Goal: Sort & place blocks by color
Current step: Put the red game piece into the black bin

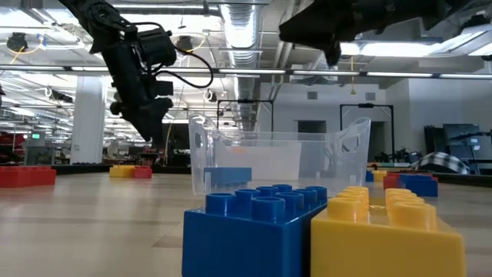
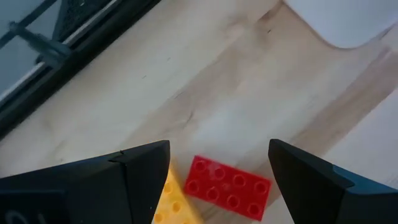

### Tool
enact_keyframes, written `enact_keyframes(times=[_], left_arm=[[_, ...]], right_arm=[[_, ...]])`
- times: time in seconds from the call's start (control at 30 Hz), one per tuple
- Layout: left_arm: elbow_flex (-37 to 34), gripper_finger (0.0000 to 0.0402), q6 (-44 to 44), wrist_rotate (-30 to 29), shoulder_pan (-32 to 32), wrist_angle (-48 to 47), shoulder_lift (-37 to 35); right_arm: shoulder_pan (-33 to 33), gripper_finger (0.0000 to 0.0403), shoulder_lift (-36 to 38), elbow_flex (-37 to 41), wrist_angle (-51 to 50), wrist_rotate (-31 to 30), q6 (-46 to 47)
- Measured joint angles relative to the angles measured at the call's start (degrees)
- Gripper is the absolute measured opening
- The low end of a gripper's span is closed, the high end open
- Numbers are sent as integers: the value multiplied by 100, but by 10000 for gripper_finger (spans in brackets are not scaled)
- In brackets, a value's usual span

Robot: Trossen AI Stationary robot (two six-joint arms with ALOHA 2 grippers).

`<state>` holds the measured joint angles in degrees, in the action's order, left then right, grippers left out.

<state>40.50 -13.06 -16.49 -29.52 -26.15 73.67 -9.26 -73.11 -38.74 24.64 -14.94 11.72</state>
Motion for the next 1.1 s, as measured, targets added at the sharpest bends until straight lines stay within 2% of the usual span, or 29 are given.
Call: enact_keyframes(times=[0.17,0.23,0.47,0.57,0.67,0.73,0.8,0.97,1.1], left_arm=[[-814,258,-259,853,25,1259,-252],[-1075,258,-432,1001,83,1514,-348],[-1229,258,-569,962,214,987,-586],[-1227,258,-566,1107,214,794,-636],[-1227,258,-617,1576,318,575,-702],[-1227,258,-722,1796,541,304,-825],[-1224,253,-900,1777,889,13,-1020],[-947,226,-1751,1400,2053,-1095,-1678],[-694,201,-2396,1192,3115,-1481,-2145]], right_arm=[[-285,101,644,0,-864,-48,86],[-419,101,902,0,-1143,-261,86],[-823,101,1301,0,-1457,-1236,22],[-841,101,1284,0,-1443,-1268,-12],[-830,101,1192,0,-1434,-1276,-10],[-828,101,1180,1,-1453,-1281,-12],[-828,101,1186,0,-1428,-1278,-11],[-828,101,1186,0,-1437,-1278,-19],[-828,101,1186,0,-1435,-1278,-19]])
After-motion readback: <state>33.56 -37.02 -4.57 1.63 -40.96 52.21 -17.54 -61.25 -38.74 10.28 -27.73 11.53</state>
